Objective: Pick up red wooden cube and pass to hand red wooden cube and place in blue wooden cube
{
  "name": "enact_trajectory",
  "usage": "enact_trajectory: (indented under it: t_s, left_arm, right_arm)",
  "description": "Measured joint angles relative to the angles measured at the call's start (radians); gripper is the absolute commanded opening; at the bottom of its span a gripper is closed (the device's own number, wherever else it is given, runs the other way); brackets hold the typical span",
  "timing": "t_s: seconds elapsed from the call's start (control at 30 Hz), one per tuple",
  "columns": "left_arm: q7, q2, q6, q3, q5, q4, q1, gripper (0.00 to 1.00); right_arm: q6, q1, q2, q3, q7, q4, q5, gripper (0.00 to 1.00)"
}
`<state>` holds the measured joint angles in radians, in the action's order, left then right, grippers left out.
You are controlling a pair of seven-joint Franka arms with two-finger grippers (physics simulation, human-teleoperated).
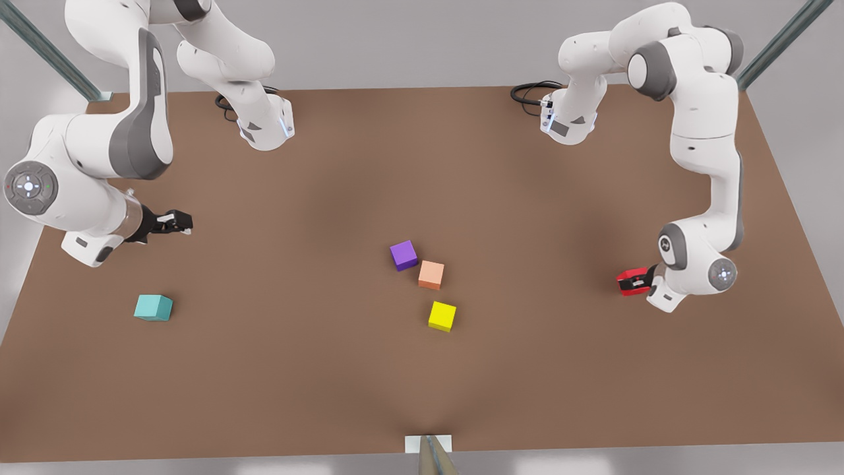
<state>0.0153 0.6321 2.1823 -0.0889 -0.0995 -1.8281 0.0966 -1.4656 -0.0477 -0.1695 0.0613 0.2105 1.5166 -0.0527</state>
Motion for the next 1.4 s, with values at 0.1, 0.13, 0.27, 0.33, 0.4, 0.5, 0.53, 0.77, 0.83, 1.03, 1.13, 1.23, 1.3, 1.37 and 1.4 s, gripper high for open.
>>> enact_trajectory:
  t_s: [0.1,0.13,0.27,0.33,0.4,0.5,0.53,0.77,0.83,1.03,1.13,1.23,1.3,1.37,1.4]
  left_arm:
    - [0.012,0.015,0.024,0.000,0.000,0.001,0.000,0.81]
    - [0.011,0.016,0.031,0.001,0.007,0.001,0.001,0.66]
    - [0.008,0.014,0.049,0.004,0.017,0.004,0.003,0.62]
    - [0.007,0.010,0.055,0.017,0.017,0.010,0.004,0.59]
    - [-0.003,0.008,0.059,0.045,0.017,0.025,0.006,0.59]
    - [-0.038,0.013,0.026,0.158,-0.060,0.118,0.016,0.59]
    - [-0.048,0.013,-0.035,0.197,-0.131,0.198,0.023,0.59]
    - [-0.100,0.225,-0.347,0.639,-0.543,0.578,0.001,0.55]
    - [-0.099,0.358,-0.345,0.727,-0.604,0.696,-0.037,0.54]
    - [-0.014,0.434,-0.196,0.770,-0.675,0.779,-0.118,0.54]
    - [0.034,0.458,-0.113,0.784,-0.691,0.795,-0.135,0.54]
    - [0.076,0.484,-0.048,0.798,-0.730,0.809,-0.156,0.54]
    - [0.103,0.495,-0.013,0.801,-0.757,0.816,-0.170,0.54]
    - [0.127,0.502,0.018,0.801,-0.779,0.827,-0.190,0.54]
    - [0.138,0.510,0.031,0.802,-0.788,0.837,-0.200,0.53]
  right_arm:
    - [-0.004,0.000,0.000,0.001,0.003,0.006,0.000,1.00]
    - [-0.005,0.001,0.000,0.000,0.004,0.009,-0.001,1.00]
    - [-0.010,0.046,-0.062,0.008,0.026,-0.063,0.001,1.00]
    - [-0.011,0.099,-0.133,0.013,0.048,-0.136,0.045,1.00]
    - [-0.011,0.116,-0.218,0.014,0.078,-0.214,0.107,1.00]
    - [-0.019,0.115,-0.363,0.034,0.165,-0.339,0.236,1.00]
    - [-0.032,0.117,-0.400,0.045,0.208,-0.356,0.283,1.00]
    - [-0.185,0.099,-0.558,0.054,0.599,-0.348,0.709,1.00]
    - [-0.208,0.091,-0.593,0.053,0.723,-0.344,0.808,1.00]
    - [-0.258,0.103,-0.691,0.077,1.078,-0.362,1.123,1.00]
    - [-0.277,0.119,-0.702,0.123,1.226,-0.332,1.217,1.00]
    - [-0.289,0.146,-0.716,0.133,1.351,-0.323,1.281,1.00]
    - [-0.297,0.152,-0.727,0.134,1.424,-0.323,1.307,1.00]
    - [-0.308,0.157,-0.752,0.136,1.487,-0.327,1.335,1.00]
    - [-0.313,0.162,-0.770,0.139,1.517,-0.332,1.348,1.00]
